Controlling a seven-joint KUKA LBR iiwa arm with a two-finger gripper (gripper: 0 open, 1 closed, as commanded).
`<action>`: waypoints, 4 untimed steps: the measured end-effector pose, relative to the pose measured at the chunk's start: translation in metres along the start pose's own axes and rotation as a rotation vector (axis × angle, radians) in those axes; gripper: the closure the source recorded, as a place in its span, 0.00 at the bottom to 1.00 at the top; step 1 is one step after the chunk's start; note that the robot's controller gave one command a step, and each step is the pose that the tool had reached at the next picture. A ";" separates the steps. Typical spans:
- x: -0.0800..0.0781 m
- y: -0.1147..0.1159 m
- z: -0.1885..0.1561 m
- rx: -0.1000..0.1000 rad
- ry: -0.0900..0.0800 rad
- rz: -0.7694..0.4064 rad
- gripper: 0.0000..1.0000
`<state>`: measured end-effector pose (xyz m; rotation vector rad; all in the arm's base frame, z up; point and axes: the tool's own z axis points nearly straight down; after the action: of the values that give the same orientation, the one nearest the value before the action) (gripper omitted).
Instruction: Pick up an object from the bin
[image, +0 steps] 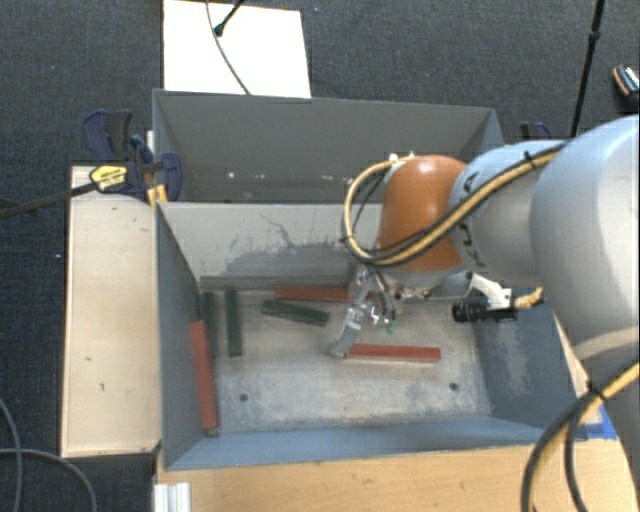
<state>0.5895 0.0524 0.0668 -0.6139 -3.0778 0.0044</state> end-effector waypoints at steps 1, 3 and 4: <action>-0.002 0.004 -0.006 -0.007 -0.009 0.002 1.00; 0.027 0.003 -0.084 -0.005 -0.003 0.033 0.00; -0.009 -0.019 -0.001 -0.003 0.000 0.065 0.00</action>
Offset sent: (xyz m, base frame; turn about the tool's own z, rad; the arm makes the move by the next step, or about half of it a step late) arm 0.0000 0.0000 0.0000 0.0000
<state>0.5903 0.0311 0.0676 -0.7143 -3.0568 0.0002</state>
